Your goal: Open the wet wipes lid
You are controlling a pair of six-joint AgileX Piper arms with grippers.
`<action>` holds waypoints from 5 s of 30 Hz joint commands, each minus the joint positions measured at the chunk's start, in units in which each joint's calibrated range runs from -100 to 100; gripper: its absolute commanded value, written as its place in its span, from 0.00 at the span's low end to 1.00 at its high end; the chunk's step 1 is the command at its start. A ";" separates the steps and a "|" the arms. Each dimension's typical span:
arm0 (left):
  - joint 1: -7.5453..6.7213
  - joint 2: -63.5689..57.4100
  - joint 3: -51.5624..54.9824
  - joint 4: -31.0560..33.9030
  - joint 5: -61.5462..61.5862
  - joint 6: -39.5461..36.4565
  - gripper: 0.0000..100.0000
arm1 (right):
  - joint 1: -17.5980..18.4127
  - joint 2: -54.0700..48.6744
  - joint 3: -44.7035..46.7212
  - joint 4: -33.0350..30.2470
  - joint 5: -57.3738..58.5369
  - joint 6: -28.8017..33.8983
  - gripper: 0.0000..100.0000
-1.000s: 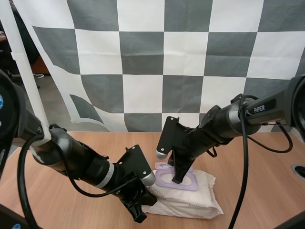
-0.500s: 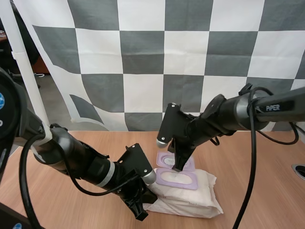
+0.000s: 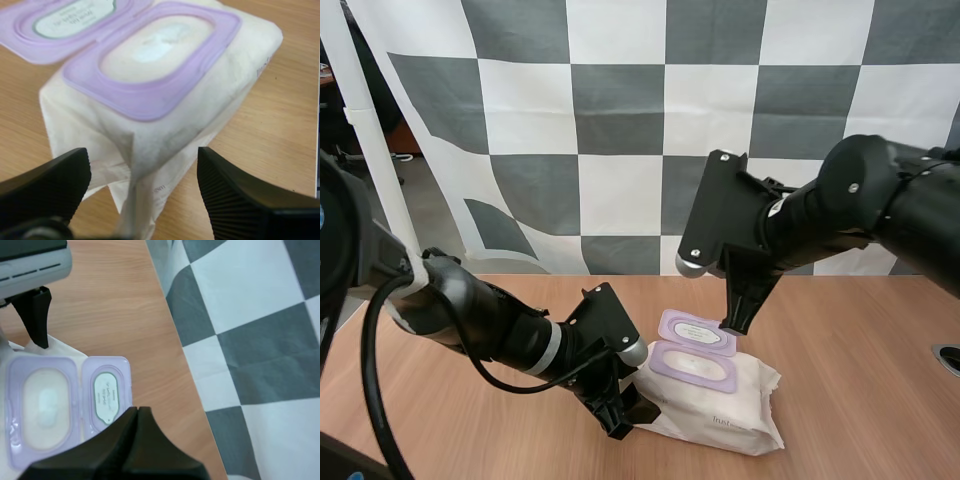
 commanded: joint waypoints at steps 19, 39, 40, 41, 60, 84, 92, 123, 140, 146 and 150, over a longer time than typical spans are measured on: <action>13.14 -41.10 -10.88 1.26 32.08 -7.93 0.00 | 0.01 -26.97 -8.10 1.17 6.70 26.09 0.00; 9.42 -57.84 -9.67 0.01 32.08 -19.97 0.00 | 0.01 -36.28 -5.82 -19.28 1.64 32.79 0.00; 8.99 -58.97 -9.37 1.74 28.01 -22.53 0.00 | 0.01 -36.74 -5.20 -19.28 1.64 32.95 0.00; 8.35 -60.82 -8.95 3.97 23.13 -25.18 0.00 | 0.01 -37.73 -3.25 -19.01 1.64 34.36 0.00; 3.11 -78.56 12.86 41.59 -48.04 -72.28 0.00 | -3.95 -43.87 34.84 -24.50 -42.83 49.45 0.00; 3.25 -84.57 23.54 73.17 -38.82 -115.53 0.00 | -7.31 -43.87 51.27 -23.62 -43.86 66.14 0.00; 2.71 -84.57 23.54 81.66 -36.16 -122.30 0.00 | -7.60 -43.87 51.27 -23.12 -42.78 67.63 0.00; 4.15 -84.57 23.54 81.66 -37.07 -122.28 0.00 | -7.60 -43.87 51.27 -23.12 -41.99 70.21 0.00; 1.80 -84.57 23.54 81.66 -37.07 -122.28 0.00 | -6.51 -43.87 51.27 -23.12 -42.00 70.21 0.00; 1.80 -84.57 23.54 81.66 -37.07 -122.28 0.00 | -6.51 -43.87 51.27 -23.12 -42.00 70.21 0.00; 1.80 -84.57 23.54 81.66 -37.07 -122.28 0.00 | -6.51 -43.87 51.27 -23.12 -42.00 70.21 0.00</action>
